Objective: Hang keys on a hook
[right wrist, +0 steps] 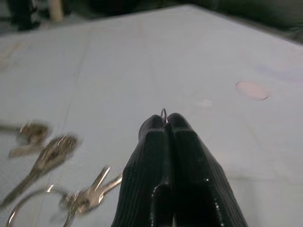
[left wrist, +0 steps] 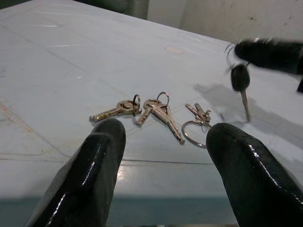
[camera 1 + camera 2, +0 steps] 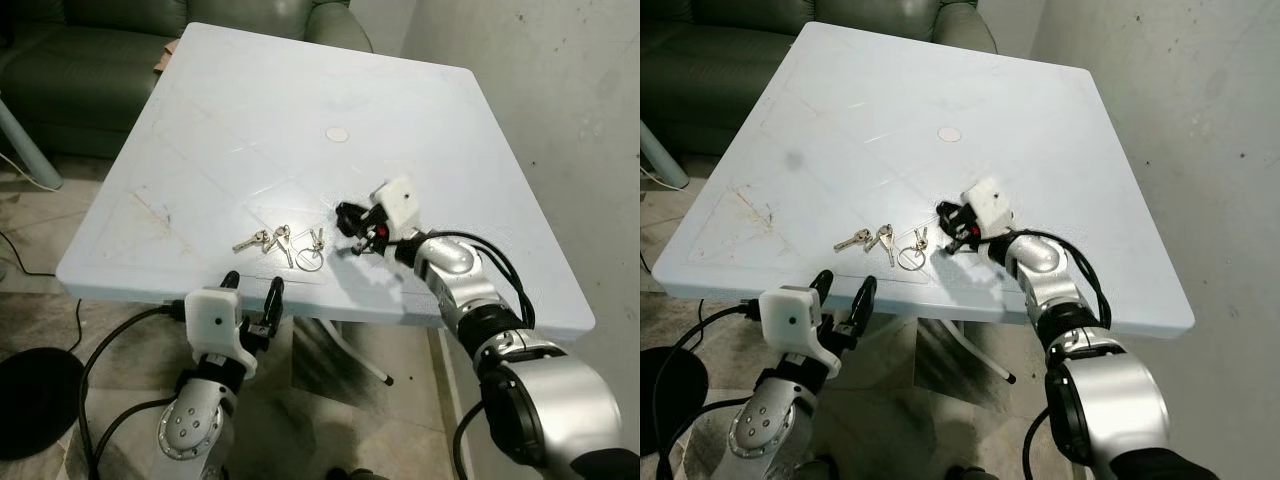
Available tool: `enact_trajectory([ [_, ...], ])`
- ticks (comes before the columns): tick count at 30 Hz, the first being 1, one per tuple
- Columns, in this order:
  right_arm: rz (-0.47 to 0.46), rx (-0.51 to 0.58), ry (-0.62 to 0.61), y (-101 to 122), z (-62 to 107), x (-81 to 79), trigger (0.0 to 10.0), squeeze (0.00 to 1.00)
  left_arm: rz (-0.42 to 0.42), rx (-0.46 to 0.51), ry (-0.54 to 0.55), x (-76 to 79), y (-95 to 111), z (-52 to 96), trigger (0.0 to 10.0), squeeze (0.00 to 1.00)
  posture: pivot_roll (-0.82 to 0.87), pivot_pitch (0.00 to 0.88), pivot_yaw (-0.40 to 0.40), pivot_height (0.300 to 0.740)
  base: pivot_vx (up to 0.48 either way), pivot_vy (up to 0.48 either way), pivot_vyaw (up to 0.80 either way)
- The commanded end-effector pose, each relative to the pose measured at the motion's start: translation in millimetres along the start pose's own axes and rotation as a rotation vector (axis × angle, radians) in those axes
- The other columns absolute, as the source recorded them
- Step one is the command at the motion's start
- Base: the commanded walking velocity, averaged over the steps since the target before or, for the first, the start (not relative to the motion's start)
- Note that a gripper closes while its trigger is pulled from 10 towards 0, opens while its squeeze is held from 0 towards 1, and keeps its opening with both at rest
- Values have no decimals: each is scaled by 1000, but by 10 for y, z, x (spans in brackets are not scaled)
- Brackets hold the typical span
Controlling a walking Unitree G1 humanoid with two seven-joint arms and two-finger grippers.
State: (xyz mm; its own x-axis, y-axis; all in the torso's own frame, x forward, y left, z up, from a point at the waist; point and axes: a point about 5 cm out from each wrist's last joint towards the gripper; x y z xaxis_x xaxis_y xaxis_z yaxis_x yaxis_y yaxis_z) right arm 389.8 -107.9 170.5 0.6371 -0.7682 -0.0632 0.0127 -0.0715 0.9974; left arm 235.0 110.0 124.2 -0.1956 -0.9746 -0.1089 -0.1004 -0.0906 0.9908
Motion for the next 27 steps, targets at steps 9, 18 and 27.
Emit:
enact_trajectory([
  [9,-164,204,-119,280,24,153,0,0,0,7,120,-224,11,-250,10000,0,54,42,-128,740,0,0,0],
  [18,-294,347,-194,260,123,156,706,0,11,28,173,-431,69,-411,10000,0,38,0,-116,740,0,0,0],
  [27,-264,309,-298,3,344,147,10000,0,60,27,239,-673,75,-481,10000,0,17,0,-88,740,0,0,0],
])
Point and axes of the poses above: a point about 5 cm out from each wrist's last joint towards the gripper, its own z axis pointing back from the gripper into the wrist, its own y axis along the axis of the wrist's last joint, x = y × z, and after that the axes turned 12 degrees about -z, right-handed
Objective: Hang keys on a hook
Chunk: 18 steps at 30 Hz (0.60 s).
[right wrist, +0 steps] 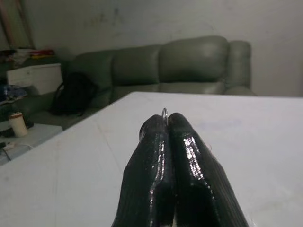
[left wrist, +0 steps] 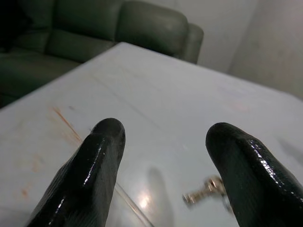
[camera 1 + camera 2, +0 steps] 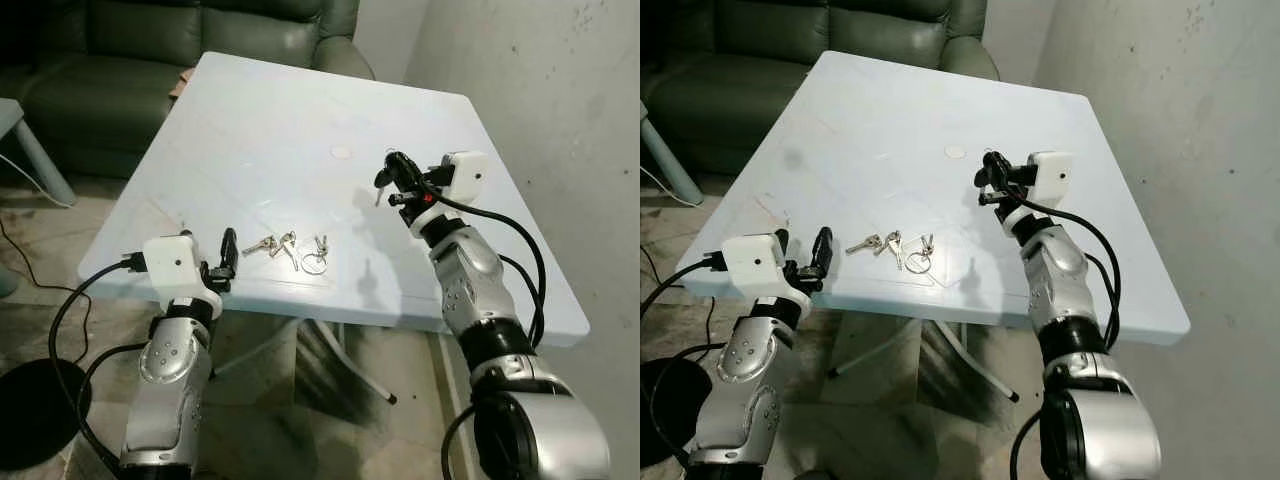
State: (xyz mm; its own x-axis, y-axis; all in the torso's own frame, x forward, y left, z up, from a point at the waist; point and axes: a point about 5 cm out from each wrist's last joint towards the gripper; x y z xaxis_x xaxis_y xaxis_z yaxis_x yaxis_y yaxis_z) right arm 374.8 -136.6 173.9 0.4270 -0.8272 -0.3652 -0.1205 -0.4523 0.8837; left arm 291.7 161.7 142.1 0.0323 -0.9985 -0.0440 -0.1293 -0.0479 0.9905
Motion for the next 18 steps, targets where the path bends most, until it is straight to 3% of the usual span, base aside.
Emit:
enact_trajectory([
  [1,27,-15,-53,-81,123,61,10000,0,12,-13,18,-80,-2,-34,10000,0,15,0,-88,740,0,0,0],
  [9,64,-54,-70,-274,347,49,10000,0,32,11,21,-159,-37,66,10000,0,18,0,-89,740,0,0,0],
  [11,85,-69,-81,-331,449,58,10000,0,4,-39,64,-221,-138,167,10000,0,20,0,-89,740,0,0,0],
  [18,134,-81,-185,-378,622,113,10000,0,-3,-82,116,-374,-230,310,10000,0,15,0,-77,740,0,0,0],
])
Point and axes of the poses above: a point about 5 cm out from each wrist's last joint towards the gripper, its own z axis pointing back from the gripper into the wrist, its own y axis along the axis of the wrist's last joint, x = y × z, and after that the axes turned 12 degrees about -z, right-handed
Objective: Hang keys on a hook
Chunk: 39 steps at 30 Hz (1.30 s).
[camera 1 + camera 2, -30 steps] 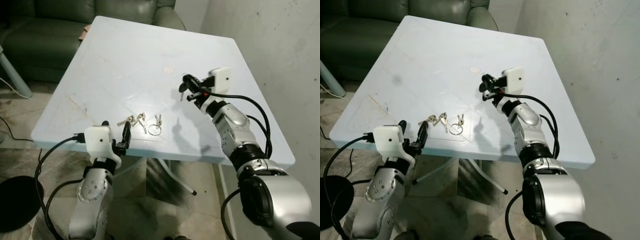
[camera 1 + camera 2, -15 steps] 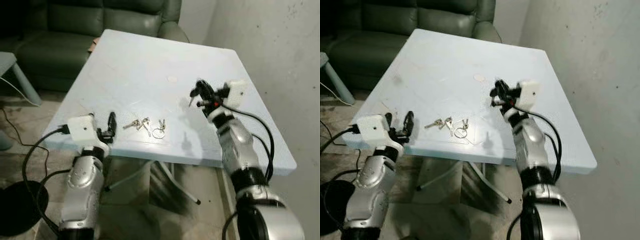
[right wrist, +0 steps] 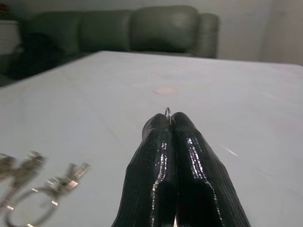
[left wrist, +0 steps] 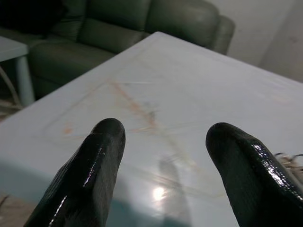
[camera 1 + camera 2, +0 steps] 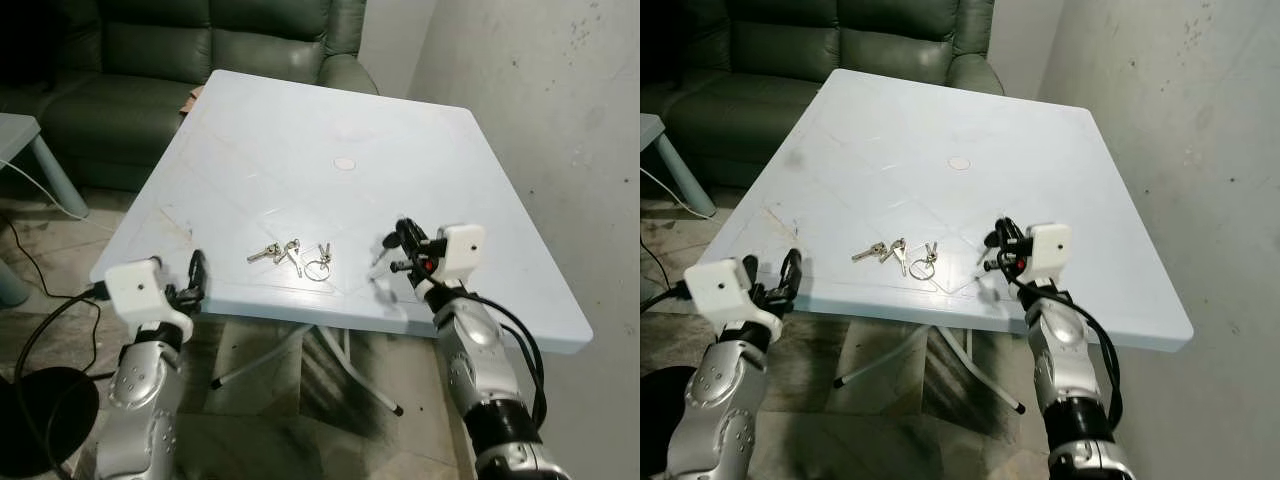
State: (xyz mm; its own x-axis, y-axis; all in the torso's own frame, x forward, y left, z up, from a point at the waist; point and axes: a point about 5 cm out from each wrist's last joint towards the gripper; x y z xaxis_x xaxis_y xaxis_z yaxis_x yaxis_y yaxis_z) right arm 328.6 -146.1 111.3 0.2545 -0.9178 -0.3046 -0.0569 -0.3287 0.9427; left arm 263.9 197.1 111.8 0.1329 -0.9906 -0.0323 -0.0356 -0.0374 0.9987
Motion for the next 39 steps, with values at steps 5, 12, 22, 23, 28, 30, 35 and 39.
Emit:
enact_trajectory([
  [5,32,21,-41,40,65,-23,10000,0,2,8,22,-59,64,-2,10000,0,6,0,-70,740,0,0,0],
  [12,46,0,-16,32,101,-96,10000,0,-4,-24,44,-49,47,-48,10000,0,5,0,-62,740,0,0,0],
  [22,40,-41,0,-92,155,-225,10000,0,-103,-65,-42,345,-69,-8,10000,0,32,0,-49,740,0,0,0],
  [23,42,-48,-4,-104,148,-209,10000,0,-101,-67,-44,377,-76,-12,10000,0,38,0,-57,740,0,0,0],
  [28,48,-45,5,-62,121,-231,10000,0,-61,-69,-56,449,-61,-7,10000,0,35,0,-59,740,0,0,0],
  [30,48,-48,17,-74,125,-222,10000,0,-52,-69,-81,517,-96,3,10000,0,25,0,-56,740,0,0,0],
  [35,65,-54,-18,-85,182,-208,10000,0,-76,-90,-111,628,-182,3,10000,0,4,0,-61,740,0,0,0],
  [39,57,-57,-6,-90,206,-233,10000,0,-25,-91,-97,633,-162,-26,10000,0,-4,0,-59,740,0,0,0],
])
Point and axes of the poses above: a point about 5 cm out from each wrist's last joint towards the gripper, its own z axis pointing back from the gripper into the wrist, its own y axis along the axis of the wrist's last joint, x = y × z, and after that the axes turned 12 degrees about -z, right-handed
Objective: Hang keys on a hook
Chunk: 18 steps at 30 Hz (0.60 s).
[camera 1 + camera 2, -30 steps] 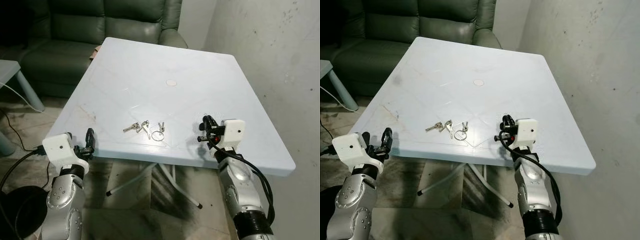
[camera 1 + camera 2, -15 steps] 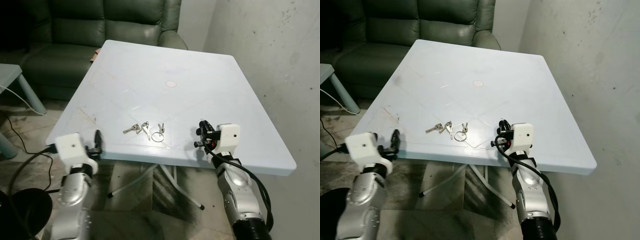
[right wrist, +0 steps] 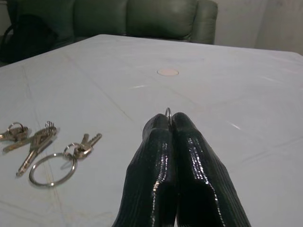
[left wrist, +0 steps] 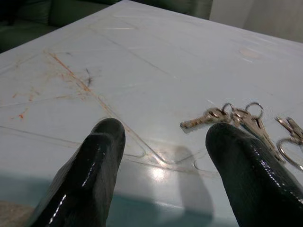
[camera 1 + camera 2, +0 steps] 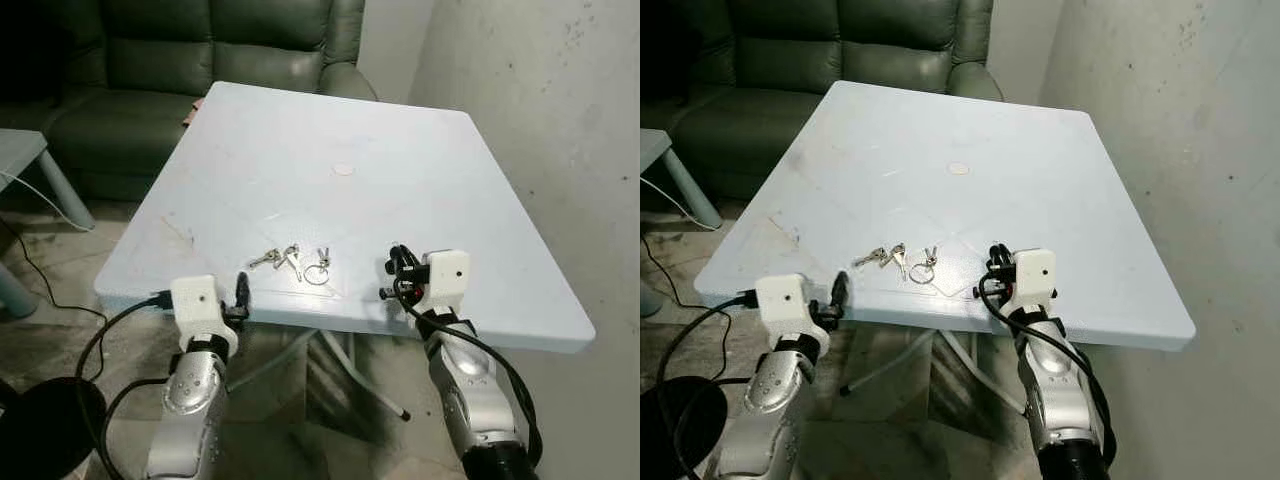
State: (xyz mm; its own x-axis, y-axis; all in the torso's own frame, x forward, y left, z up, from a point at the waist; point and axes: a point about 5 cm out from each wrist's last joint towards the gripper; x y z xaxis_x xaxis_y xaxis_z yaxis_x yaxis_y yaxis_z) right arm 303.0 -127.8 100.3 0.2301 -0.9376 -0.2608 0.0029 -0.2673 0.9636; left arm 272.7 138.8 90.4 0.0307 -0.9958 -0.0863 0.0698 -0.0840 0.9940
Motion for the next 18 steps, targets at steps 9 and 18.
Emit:
enact_trajectory([
  [9,46,6,-8,91,-109,-12,10000,0,30,26,-2,-28,56,-148,10000,0,-38,0,-53,740,0,0,0],
  [18,79,-4,-17,84,-107,34,10000,0,36,44,43,-174,76,-204,10000,0,-55,0,-46,740,0,0,-748],
])
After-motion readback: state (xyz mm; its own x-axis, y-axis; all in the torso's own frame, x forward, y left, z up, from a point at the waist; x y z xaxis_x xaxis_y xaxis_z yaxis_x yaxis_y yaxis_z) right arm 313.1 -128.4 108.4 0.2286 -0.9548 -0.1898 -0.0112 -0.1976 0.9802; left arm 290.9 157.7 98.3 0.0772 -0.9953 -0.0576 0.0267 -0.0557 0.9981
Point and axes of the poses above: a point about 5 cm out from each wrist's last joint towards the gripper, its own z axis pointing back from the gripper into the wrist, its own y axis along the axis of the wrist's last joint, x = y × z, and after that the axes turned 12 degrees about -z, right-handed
